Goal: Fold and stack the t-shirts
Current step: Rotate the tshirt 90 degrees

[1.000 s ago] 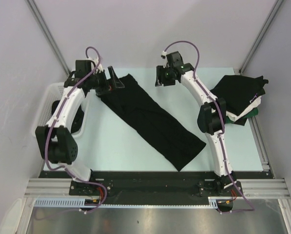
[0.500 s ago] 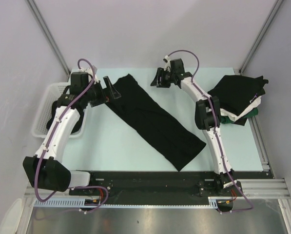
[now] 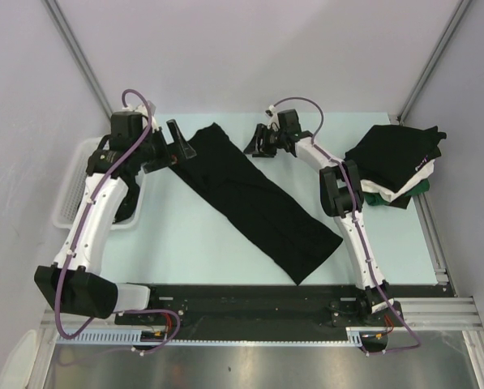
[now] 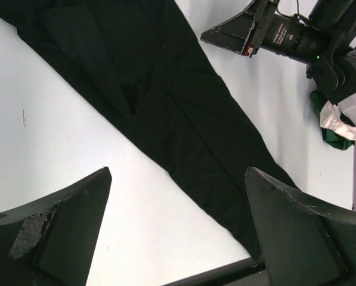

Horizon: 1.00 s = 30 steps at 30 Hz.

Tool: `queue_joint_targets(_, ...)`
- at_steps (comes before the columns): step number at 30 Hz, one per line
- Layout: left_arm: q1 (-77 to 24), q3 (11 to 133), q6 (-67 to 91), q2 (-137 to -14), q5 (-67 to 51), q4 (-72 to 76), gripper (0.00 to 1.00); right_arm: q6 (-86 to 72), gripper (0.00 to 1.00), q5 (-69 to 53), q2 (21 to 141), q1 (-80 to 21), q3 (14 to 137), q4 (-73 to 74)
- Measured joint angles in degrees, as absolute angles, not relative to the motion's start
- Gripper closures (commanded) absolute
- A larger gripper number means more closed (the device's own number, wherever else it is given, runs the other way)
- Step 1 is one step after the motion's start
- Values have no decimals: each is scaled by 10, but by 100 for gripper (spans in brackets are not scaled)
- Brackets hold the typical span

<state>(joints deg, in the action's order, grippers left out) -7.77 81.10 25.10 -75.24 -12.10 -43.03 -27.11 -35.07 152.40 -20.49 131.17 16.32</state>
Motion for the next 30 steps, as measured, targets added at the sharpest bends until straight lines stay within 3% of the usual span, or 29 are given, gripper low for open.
queue_joint_targets(14,-78,821,232,-757,-119,-469,0,-324,47,-384,1552,-214,1313,85)
queue_joint_targets(20,-78,821,225,-757,-113,-478,1,-353,65,-396,1573,-219,1330,66)
queue_joint_targets(23,-78,822,224,-757,-110,-480,0,-364,81,-400,1582,-221,1332,62)
queue_joint_targets(25,-79,822,224,-757,-109,-482,0,-374,99,-402,1587,-221,1333,60)
queue_joint_targets(30,-79,822,224,-757,-108,-484,1,-392,100,-409,1593,-217,1333,53)
